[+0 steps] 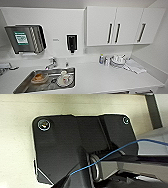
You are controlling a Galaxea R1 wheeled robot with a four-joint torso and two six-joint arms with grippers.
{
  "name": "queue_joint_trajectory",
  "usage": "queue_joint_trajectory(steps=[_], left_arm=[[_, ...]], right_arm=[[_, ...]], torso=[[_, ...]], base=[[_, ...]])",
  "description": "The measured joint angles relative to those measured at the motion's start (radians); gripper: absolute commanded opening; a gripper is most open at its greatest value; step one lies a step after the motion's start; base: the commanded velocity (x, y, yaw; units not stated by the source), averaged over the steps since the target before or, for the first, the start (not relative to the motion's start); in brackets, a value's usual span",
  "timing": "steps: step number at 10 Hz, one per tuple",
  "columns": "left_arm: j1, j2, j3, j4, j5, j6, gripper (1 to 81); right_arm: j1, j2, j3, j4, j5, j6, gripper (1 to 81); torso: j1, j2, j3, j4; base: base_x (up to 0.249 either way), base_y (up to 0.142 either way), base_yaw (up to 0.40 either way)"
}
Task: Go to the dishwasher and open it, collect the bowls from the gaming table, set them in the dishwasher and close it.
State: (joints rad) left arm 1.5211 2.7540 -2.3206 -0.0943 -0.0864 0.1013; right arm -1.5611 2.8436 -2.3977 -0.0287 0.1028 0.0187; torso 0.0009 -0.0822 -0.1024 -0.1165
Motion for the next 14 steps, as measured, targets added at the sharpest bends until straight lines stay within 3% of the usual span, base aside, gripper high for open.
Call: queue_joint_trajectory(steps=[3, 7, 10, 12, 14], left_arm=[[0.003, -0.003, 0.0, 0.0, -0.007, 0.0, 81.1], [0.026, -0.083, 0.068, 0.0, -0.135, 0.0, 81.1], [0.029, -0.191, 0.229, 0.0, -0.166, 0.0, 81.1], [0.028, -0.303, 0.352, 0.0, -0.194, 0.0, 81.1], [0.028, -0.424, 0.473, 0.0, -0.231, 0.0, 81.1]], right_arm=[[0.0, 0.002, -0.008, 0.037, 0.002, 0.013, 81.1], [0.004, -0.035, 0.032, 0.045, 0.001, 0.015, 81.1], [0.016, -0.115, 0.193, 0.045, 0.0, 0.015, 81.1], [0.033, -0.206, 0.346, 0.046, 0.001, 0.015, 81.1], [0.041, -0.303, 0.431, 0.051, 0.002, 0.016, 81.1]], torso=[[-0.001, 0.0, 0.0, 0.0], [-0.001, 0.0, 0.0, 0.0], [-0.001, 0.0, 0.0, 0.0], [-0.001, 0.0, 0.0, 0.0], [-0.001, 0.0, 0.0, 0.0]], base=[[0.0, 0.0, 0.0], [0.0, 0.0, 0.0], [0.0, 0.0, 0.0], [0.0, 0.0, 0.0], [0.0, 0.0, 0.0]])
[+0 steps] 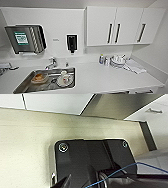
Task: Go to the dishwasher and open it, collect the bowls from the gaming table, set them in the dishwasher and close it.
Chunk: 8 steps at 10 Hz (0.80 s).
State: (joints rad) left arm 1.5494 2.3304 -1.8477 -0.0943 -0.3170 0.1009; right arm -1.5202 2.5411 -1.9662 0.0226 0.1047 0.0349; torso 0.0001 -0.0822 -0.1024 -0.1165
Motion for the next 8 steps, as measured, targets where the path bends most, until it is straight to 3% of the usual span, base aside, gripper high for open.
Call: queue_joint_trajectory(steps=[2, 5, 8], left_arm=[[0.0, -0.116, 0.147, 0.0, -0.044, 0.0, 81.1], [0.001, -0.305, 0.368, 0.005, -0.136, 0.0, 81.1], [0.001, -0.467, 0.548, 0.055, -0.222, 0.0, 81.1]], right_arm=[[0.006, -0.058, 0.05, 0.007, 0.0, 0.012, 81.1], [0.027, -0.062, 0.066, 0.013, 0.0, 0.018, 81.1], [0.051, -0.104, 0.109, 0.041, -0.003, 0.018, 81.1]], torso=[[0.0, 0.0, 0.0, 0.0], [0.018, -0.03, 0.0, 0.0], [0.081, -0.13, 0.0, 0.0]], base=[[0.0, 0.0, 0.0], [0.0, 0.0, 0.0], [0.0, 0.0, 0.0]])
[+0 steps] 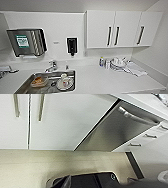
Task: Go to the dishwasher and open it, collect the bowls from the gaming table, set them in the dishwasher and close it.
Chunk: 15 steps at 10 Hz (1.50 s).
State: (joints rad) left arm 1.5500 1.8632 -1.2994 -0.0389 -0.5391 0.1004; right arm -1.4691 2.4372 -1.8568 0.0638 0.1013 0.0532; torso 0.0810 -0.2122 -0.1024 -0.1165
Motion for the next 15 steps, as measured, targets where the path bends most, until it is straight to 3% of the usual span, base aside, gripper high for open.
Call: queue_joint_trajectory(steps=[4, 7, 12, 13, 15], left_arm=[[-0.024, -0.167, 0.181, 0.093, -0.039, 0.0, 81.1], [-0.119, -0.174, 0.227, 0.113, -0.036, -0.004, 81.1], [-0.286, -0.174, 0.226, 0.114, 0.117, -0.079, 81.1], [-0.33, -0.174, 0.227, 0.114, 0.164, -0.099, 81.1], [-0.415, -0.199, 0.253, 0.118, 0.246, -0.106, 81.1]], right_arm=[[0.06, -0.121, 0.158, 0.029, -0.009, 0.0, 81.1], [0.097, -0.204, 0.245, 0.044, -0.015, 0.0, 81.1], [0.151, -0.261, 0.305, 0.067, -0.015, 0.035, 81.1], [0.16, -0.278, 0.326, 0.067, -0.016, 0.05, 81.1], [0.189, -0.302, 0.343, 0.069, -0.013, 0.094, 81.1]], torso=[[0.086, -0.138, -0.008, 0.0], [0.143, -0.227, -0.075, 0.0], [0.247, -0.389, -0.226, 0.0], [0.269, -0.423, -0.248, 0.0], [0.303, -0.474, -0.261, 0.0]], base=[[0.0, 0.0, 0.0], [0.0, 0.0, 0.0], [0.0, 0.0, 0.0], [0.0, 0.0, 0.0], [0.0, 0.0, 0.0]])
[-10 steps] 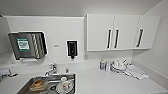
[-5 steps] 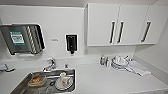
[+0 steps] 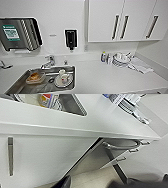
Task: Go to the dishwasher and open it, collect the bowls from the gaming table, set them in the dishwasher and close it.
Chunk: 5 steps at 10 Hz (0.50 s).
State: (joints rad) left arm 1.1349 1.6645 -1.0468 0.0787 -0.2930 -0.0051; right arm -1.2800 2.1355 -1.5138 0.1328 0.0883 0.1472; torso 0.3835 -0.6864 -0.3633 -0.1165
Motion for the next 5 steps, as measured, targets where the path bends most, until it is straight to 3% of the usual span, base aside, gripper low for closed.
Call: queue_joint_trajectory(steps=[3, 5], left_arm=[[-0.099, -0.033, 0.064, 0.008, 0.137, -0.012, 81.1], [-0.12, -0.045, 0.139, 0.021, 0.204, -0.017, 81.1]], right_arm=[[0.006, 0.0, 0.002, 0.0, -0.004, 0.03, 81.1], [0.013, 0.01, 0.002, 0.001, -0.004, 0.043, 81.1]], torso=[[0.065, -0.102, -0.002, 0.0], [0.107, -0.169, -0.002, 0.0]], base=[[0.0, 0.0, 0.0], [0.0, 0.0, 0.0]])
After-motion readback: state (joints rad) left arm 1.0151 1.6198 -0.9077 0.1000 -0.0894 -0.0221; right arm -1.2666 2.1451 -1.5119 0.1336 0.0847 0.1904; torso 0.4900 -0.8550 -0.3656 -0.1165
